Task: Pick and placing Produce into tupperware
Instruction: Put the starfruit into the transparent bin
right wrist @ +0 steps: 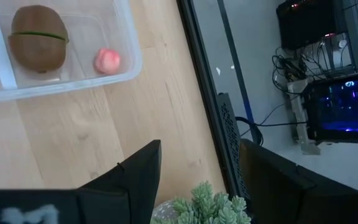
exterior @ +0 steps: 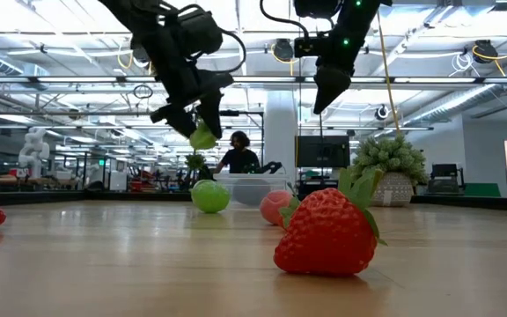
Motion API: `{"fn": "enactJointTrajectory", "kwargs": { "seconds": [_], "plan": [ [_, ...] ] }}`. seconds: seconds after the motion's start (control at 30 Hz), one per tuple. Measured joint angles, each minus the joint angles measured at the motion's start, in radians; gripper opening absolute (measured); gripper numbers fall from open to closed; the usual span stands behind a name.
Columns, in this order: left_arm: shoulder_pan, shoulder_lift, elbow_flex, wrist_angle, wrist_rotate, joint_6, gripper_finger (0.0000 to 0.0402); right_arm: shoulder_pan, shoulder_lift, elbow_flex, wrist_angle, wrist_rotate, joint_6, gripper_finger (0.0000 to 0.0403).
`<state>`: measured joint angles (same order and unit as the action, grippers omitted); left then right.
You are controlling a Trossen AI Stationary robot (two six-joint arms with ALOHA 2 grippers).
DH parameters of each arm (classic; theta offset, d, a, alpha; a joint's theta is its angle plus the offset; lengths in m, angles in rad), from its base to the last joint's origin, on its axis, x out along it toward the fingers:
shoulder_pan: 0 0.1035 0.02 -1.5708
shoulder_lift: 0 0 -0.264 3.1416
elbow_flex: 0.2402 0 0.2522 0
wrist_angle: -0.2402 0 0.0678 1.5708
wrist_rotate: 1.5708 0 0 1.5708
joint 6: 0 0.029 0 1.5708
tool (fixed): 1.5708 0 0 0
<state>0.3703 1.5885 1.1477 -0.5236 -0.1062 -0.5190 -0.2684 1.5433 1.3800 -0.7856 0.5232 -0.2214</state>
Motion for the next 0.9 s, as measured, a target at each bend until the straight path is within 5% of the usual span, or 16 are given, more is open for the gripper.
{"fn": "enactJointTrajectory", "kwargs": {
  "seconds": [0.43, 0.73, 0.9],
  "plan": [
    [0.05, 0.029, 0.0, 0.258, 0.044, 0.096, 0.0241, 0.0, 0.0, 0.0, 0.094, 0.011, -0.054, 0.0203],
    [0.087, 0.15, 0.0, 0.361, 0.111, 0.1, 0.0241, -0.002, 0.0, 0.0, 0.189, 0.283, -0.157, 0.0203],
    [0.097, 0.201, 0.0, 0.44, 0.154, 0.107, 0.0241, -0.01, 0.0, 0.0, 0.269, 0.292, -0.219, 0.0203]
  ]
}}
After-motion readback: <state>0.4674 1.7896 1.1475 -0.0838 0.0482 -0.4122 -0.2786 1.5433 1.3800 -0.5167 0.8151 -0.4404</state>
